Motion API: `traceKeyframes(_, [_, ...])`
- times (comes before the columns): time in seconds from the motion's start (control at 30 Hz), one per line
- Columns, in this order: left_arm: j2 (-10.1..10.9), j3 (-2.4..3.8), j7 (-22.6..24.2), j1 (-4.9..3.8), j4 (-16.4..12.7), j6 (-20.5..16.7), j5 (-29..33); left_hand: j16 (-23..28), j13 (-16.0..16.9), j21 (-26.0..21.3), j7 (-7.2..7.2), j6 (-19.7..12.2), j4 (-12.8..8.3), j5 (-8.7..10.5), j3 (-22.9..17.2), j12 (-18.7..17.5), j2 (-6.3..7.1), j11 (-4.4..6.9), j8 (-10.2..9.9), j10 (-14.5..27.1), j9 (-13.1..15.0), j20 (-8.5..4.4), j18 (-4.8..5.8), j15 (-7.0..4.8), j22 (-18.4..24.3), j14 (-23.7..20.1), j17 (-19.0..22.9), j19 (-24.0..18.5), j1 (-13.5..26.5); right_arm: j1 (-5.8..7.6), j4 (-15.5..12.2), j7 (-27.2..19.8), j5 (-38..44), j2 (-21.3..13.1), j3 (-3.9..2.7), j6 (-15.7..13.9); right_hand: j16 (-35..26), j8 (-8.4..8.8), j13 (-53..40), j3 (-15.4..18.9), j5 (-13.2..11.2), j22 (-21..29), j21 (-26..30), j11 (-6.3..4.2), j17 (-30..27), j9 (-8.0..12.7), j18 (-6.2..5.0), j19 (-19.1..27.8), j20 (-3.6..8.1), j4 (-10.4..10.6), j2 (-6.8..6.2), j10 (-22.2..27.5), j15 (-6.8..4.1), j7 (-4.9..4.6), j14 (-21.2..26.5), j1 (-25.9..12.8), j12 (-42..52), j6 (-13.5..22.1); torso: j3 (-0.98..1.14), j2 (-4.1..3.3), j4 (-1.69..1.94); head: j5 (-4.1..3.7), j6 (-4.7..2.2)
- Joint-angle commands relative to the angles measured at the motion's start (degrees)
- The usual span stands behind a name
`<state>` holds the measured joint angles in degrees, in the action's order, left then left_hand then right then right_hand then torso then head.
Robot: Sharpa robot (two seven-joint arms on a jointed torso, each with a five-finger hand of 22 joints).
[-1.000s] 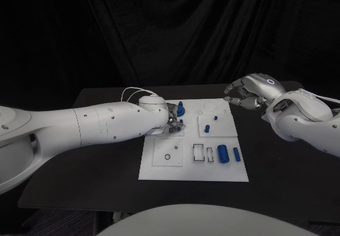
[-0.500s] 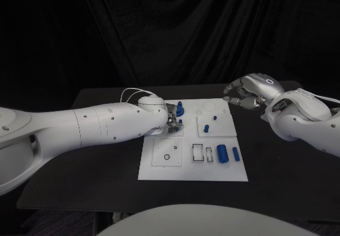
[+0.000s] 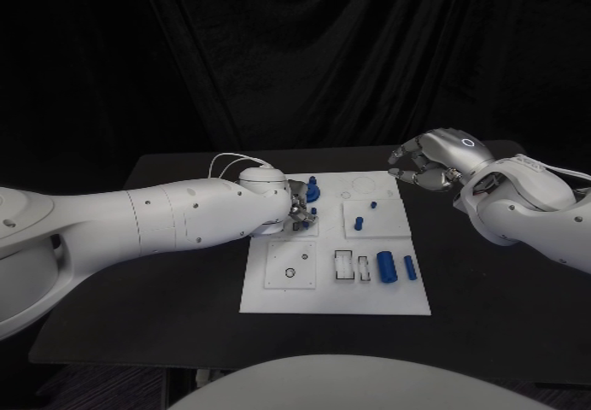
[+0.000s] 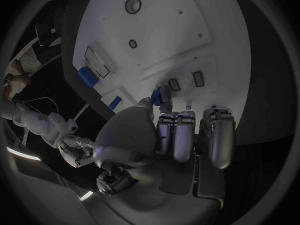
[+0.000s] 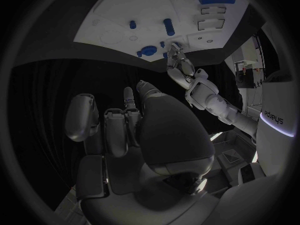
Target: Assemble the parts on the task board
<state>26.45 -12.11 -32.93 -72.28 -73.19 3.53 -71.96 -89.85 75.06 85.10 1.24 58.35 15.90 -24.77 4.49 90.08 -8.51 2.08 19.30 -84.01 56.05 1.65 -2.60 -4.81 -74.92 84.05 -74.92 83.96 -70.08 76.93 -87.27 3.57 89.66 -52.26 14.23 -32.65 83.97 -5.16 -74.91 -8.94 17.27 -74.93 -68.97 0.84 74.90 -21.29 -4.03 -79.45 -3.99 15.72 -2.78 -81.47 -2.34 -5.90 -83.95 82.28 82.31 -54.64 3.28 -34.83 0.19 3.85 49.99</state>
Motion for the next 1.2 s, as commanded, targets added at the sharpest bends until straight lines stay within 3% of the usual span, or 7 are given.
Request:
traceKeyframes(0.03, [0.0, 0.03, 1.4, 0.13, 0.0, -0.3, 0.0, -0.2, 14.9, -0.3, -0.19, 0.4, -0.1, -0.38, -1.1, -0.1, 0.46, 0.58, -0.3, -6.0, 0.2, -0.37, 0.36, -0.43, -7.3, 5.9, -15.1, 0.2, -0.7, -0.15, 0.0, 1.0, 0.2, -0.1, -0.04, 0.5, -0.3, 0.31, -6.5, -0.1, 0.3, -8.7, 0.2, -0.05, 11.0, 0.0, -0.6, 0.3, 0.04, -0.2, -0.09, 0.4, -0.14, -0.01, -3.5, 0.5, -0.3, -0.5, -0.08, 0.01, 0.08, 0.03, 0.01])
traceKeyframes(0.2, [0.0, 0.03, 1.5, 0.14, 0.0, -0.4, 0.0, -0.2, 14.9, -0.4, -0.25, 0.5, -0.2, -0.69, -3.1, -0.1, 1.39, 0.64, -0.7, -6.0, 0.7, -0.43, 0.34, -0.5, -7.3, 5.9, -15.1, 0.1, -1.3, -0.17, 0.0, 1.0, 0.2, -0.1, -0.04, 0.6, -0.4, 0.32, -6.5, -0.1, 0.5, -8.6, 0.4, -0.06, 10.9, 0.1, -0.63, 0.3, 0.04, -0.2, -0.09, 0.4, -0.14, -0.02, -3.4, 0.6, -0.3, -0.5, -0.07, 0.04, 0.12, 0.36, 0.01])
traceKeyframes(0.57, [0.7, 0.02, 1.3, 0.19, -0.5, -0.8, 0.0, -0.2, 14.9, -0.7, -0.3, 1.1, -0.1, -0.25, -10.5, -0.1, 4.53, 0.73, -1.8, -6.0, 2.0, -0.53, 0.32, -0.59, -7.4, 5.9, -15.1, 0.1, -1.0, -0.2, 0.1, 1.2, 0.2, -0.1, -0.04, 0.8, -0.4, 0.32, -6.4, -0.2, 0.6, -8.6, 0.5, -0.04, 10.9, 0.1, -0.65, 0.4, 0.04, -0.2, -0.11, 0.5, -0.13, -0.02, -3.4, 0.6, -0.4, -0.5, -0.06, -0.03, 0.01, 0.12, 0.01])
traceKeyframes(0.87, [2.4, 0.01, 0.7, 0.26, -1.9, -1.5, 0.0, -0.2, 14.9, -0.7, -0.24, 1.3, 0.1, 0.17, -13.0, -0.1, 5.71, 0.68, -2.2, -6.0, 2.5, -0.52, 0.35, -0.56, -7.6, 5.9, -15.1, 0.2, -0.1, -0.22, -0.1, 1.3, 0.2, -0.4, -0.04, 0.9, -0.4, 0.32, -6.4, -0.2, 0.6, -8.6, 0.5, -0.04, 10.9, 0.1, -0.65, 0.4, 0.04, -0.2, -0.11, 0.5, -0.13, -0.02, -3.4, 0.6, -0.4, -0.5, -0.07, -0.03, 0.09, 0.06, 0.01])
traceKeyframes(1.2, [3.6, 0.0, 0.4, 0.4, -2.7, -2.0, 0.0, -0.2, 14.9, -0.7, -0.22, 1.5, 0.2, 0.46, -14.2, -0.1, 6.14, 0.67, -2.4, -6.0, 2.7, -0.5, 0.33, -0.55, -7.6, 5.9, -15.1, 0.2, 0.5, -0.31, -0.1, 1.4, 0.2, -0.5, -0.04, 1.1, -0.5, 0.34, -6.4, -0.2, 0.8, -8.6, 0.7, -0.02, 10.9, 0.1, -0.67, 0.4, 0.03, -0.2, -0.15, 0.5, -0.13, -0.04, -3.4, 0.7, -0.4, -0.5, -0.09, -0.02, 0.07, 0.49, 0.01])
